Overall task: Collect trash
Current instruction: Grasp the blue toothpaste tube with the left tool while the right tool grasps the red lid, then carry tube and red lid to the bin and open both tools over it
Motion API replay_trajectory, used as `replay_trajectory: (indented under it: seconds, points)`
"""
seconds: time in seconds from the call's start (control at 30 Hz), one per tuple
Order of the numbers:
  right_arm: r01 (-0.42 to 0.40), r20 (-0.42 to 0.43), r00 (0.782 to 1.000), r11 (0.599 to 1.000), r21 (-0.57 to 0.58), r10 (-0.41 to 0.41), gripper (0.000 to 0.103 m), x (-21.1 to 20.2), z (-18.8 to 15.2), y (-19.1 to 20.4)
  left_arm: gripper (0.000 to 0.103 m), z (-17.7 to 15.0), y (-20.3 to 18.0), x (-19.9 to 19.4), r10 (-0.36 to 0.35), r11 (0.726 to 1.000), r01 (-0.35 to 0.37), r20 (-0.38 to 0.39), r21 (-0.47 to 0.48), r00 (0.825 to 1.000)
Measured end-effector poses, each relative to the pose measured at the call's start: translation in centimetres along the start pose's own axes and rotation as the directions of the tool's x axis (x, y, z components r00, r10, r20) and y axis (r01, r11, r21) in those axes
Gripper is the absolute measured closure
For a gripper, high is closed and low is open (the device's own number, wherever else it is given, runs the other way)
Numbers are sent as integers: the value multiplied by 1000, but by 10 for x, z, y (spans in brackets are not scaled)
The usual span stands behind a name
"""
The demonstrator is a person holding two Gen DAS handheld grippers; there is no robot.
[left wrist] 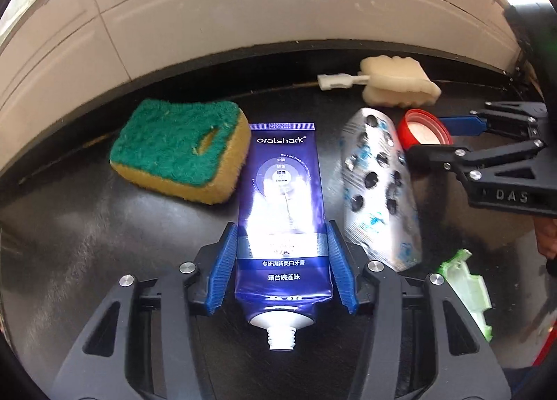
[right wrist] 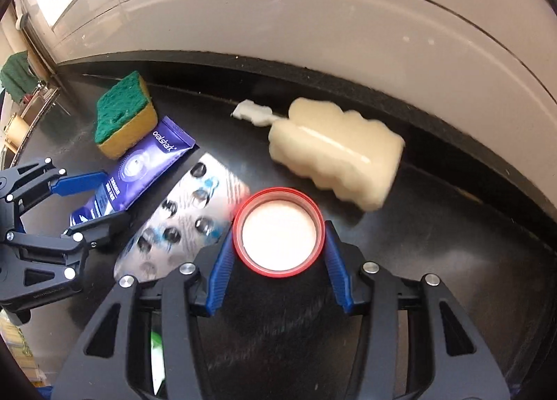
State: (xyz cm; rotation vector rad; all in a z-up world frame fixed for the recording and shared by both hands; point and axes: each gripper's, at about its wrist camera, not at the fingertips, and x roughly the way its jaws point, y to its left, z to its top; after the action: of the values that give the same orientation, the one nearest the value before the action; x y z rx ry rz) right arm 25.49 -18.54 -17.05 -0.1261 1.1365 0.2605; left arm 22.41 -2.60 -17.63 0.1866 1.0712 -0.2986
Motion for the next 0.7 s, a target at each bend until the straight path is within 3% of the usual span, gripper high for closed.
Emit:
replay_trajectory:
  seconds: [0.37,0.57,0.7]
  points:
    - [1,63,998,996,92,-7,54,-93,-68,15,53,-61,-26,-81,22,999,-20,40,-47,999]
    - [-1,82,997,996,85,-6,54,-129,-97,31,53,-103,-28,-121,55,995,-50,50,-87,997]
    - [0,91,996,998,70,-7,54,-139,-108,45,53,-114,-28,-119,62,993,-55,59,-103,996]
